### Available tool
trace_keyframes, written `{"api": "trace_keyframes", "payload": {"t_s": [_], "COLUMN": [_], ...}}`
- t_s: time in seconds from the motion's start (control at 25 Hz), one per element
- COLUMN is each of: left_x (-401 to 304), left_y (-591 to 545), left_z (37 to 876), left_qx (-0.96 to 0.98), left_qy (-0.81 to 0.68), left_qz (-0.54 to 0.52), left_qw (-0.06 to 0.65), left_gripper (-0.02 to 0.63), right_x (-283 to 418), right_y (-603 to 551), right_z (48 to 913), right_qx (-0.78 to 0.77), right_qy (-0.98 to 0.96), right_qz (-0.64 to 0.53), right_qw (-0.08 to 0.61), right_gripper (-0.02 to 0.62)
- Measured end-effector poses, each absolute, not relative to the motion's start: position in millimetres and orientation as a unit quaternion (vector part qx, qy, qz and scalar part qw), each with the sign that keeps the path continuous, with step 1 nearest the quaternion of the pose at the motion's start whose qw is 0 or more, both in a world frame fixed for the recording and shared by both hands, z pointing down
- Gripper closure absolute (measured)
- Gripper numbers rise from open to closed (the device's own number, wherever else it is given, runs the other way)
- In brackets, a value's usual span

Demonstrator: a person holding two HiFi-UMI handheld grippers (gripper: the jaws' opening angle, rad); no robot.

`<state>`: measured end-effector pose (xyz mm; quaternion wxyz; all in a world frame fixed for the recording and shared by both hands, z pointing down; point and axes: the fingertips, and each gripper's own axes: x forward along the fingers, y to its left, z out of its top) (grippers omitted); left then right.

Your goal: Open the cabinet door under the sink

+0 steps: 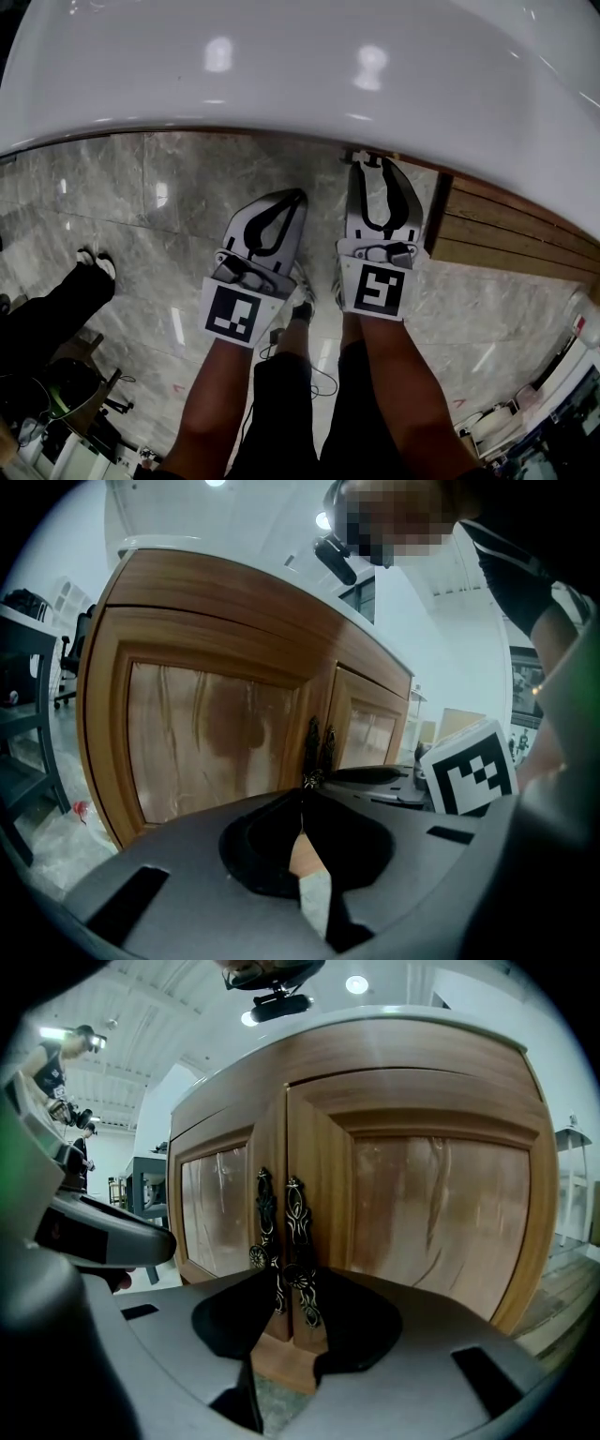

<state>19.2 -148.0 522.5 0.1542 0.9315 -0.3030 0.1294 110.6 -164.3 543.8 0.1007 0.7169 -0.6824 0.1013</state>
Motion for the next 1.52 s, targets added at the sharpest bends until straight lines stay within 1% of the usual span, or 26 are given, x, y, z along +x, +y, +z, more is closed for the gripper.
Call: {"api": "trace_keyframes", "payload": {"t_s": [0.2, 0.4, 0.68, 1.12, 1.28, 1.52], "left_x": [14, 15, 14, 2, -7, -31], "left_y": [-146, -147, -145, -135, -128, -116], "left_z": [528, 526, 522, 520, 518, 513], "left_qx": [0.929, 0.929, 0.931, 0.932, 0.93, 0.93], "left_qy": [-0.305, -0.306, -0.304, -0.301, -0.301, -0.303], "left_qz": [0.132, 0.129, 0.127, 0.123, 0.116, 0.121], "left_qw": [0.163, 0.161, 0.161, 0.163, 0.174, 0.17], "left_gripper": [0.581, 0.581, 0.581, 0.581, 0.581, 0.581], "right_x": [114, 116, 114, 110, 109, 103], "right_y": [-167, -168, -166, -160, -152, -132], "right_z": [546, 546, 547, 543, 547, 551], "right_qx": [0.726, 0.734, 0.742, 0.733, 0.723, 0.706], "right_qy": [-0.671, -0.662, -0.652, -0.662, -0.672, -0.688], "right_qz": [0.098, 0.101, 0.12, 0.129, 0.123, 0.123], "right_qw": [0.109, 0.11, 0.101, 0.09, 0.105, 0.119], "right_gripper": [0.468, 0.471, 0.495, 0.502, 0.503, 0.503]}}
